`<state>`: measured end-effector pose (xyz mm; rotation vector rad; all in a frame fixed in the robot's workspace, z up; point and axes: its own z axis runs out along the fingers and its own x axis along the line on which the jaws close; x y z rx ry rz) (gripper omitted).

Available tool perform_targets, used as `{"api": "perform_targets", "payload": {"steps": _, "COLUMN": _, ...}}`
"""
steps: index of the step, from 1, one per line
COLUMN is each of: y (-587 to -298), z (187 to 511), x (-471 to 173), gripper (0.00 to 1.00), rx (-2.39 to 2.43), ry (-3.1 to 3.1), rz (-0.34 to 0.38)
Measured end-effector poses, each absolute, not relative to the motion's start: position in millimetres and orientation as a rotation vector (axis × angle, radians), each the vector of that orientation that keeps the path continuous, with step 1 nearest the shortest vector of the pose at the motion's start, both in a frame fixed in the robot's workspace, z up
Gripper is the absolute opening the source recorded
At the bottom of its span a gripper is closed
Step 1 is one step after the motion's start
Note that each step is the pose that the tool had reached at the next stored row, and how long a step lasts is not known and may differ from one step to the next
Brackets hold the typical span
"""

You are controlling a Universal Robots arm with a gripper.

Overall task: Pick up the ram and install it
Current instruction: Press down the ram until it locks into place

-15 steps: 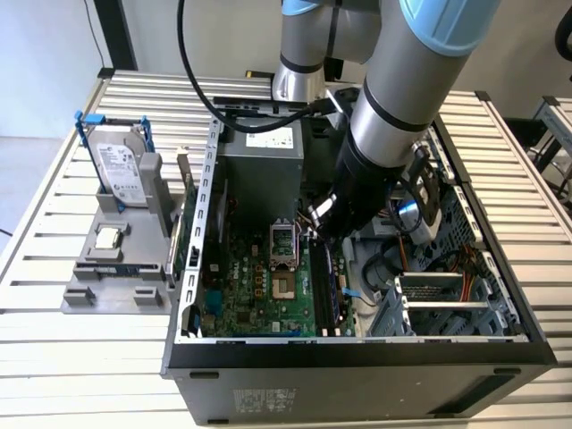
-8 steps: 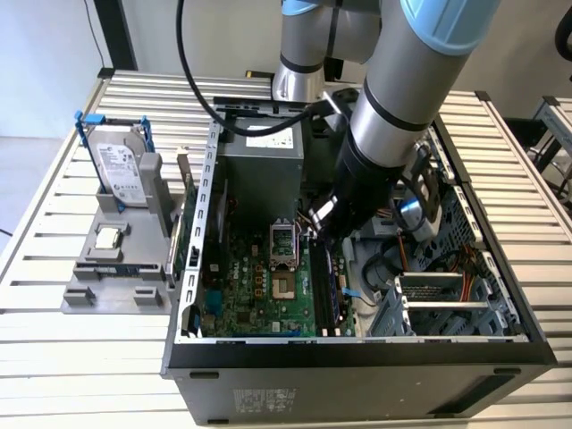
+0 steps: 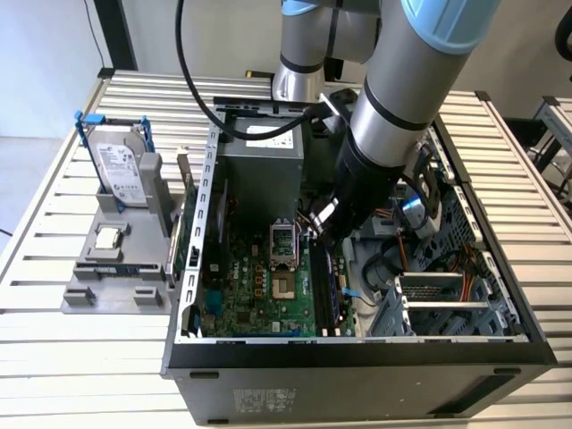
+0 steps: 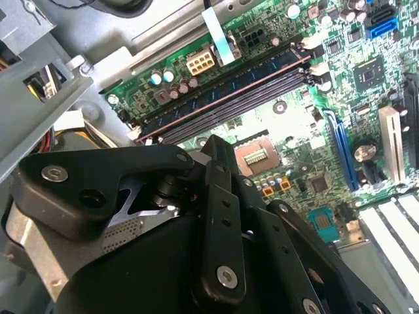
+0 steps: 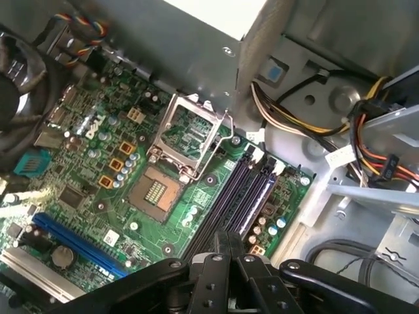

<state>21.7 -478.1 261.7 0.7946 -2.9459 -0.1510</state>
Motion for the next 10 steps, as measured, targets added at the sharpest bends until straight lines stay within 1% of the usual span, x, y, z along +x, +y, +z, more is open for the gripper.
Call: {"api": "perform_targets", "payload": {"steps": 10, "y": -478.1, "z": 261.7, "x": 21.7, "gripper": 0.0, "rx": 0.936, "ry": -2.899, "rz": -0.144}}
